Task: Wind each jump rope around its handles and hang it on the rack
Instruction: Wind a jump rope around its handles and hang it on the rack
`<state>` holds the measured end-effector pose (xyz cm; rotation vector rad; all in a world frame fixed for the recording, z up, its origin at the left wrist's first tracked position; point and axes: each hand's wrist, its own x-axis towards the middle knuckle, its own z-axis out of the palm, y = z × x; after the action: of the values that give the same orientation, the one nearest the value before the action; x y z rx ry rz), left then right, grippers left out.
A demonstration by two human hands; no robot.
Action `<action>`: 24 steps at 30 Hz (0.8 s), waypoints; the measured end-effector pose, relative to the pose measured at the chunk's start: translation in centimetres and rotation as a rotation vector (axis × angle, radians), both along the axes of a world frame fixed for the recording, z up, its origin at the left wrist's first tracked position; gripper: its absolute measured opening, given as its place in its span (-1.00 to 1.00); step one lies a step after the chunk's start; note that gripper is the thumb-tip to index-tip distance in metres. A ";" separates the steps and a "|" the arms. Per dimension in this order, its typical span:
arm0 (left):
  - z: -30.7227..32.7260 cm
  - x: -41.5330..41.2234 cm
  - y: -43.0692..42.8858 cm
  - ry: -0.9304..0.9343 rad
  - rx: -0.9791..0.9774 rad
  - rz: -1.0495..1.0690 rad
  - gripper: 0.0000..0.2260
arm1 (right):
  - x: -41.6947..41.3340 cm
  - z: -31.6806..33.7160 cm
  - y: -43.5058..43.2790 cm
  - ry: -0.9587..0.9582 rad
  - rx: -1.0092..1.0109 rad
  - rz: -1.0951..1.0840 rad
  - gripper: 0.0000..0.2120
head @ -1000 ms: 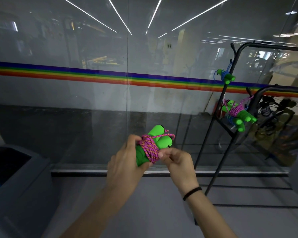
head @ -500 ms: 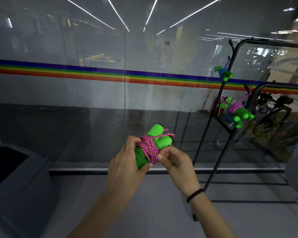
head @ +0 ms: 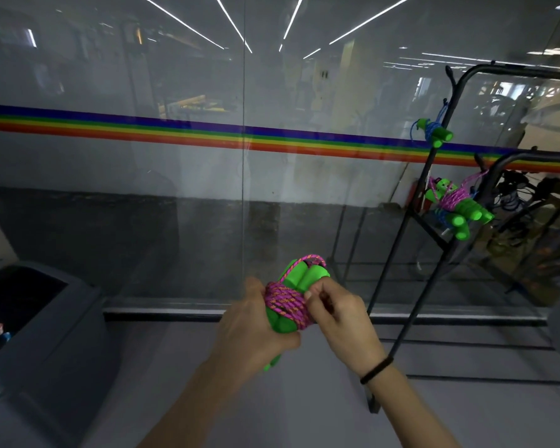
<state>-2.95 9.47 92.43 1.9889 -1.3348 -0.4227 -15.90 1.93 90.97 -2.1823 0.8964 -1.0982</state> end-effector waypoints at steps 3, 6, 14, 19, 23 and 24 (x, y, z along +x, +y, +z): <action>-0.4 -0.1 -0.4 0.153 -0.104 -0.003 -0.51 | 0.0 0.2 -0.2 -0.122 0.000 -0.169 -0.76; -0.5 0.4 -0.4 0.247 -0.186 0.001 -0.53 | -0.1 0.6 -0.5 -0.259 0.091 -0.261 -0.74; -1.1 0.8 -0.3 0.265 -0.275 -0.018 -0.49 | -0.3 1.2 0.9 -0.003 -0.027 -0.052 -0.67; -1.4 0.7 -0.5 0.031 -0.168 0.064 -0.41 | 0.2 1.4 1.3 0.051 -0.099 -0.022 -0.62; -3.1 0.3 -1.2 0.178 -0.255 -0.034 -0.53 | 1.1 1.3 2.5 0.152 -0.206 -0.071 -0.68; -3.7 0.3 -1.3 0.237 -0.272 -0.062 -0.56 | 1.2 1.2 2.7 0.157 -0.221 -0.074 -0.68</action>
<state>-2.62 8.19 88.77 1.6237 -1.2350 -0.4637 -14.69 4.59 92.18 -2.4617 0.9704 -1.1188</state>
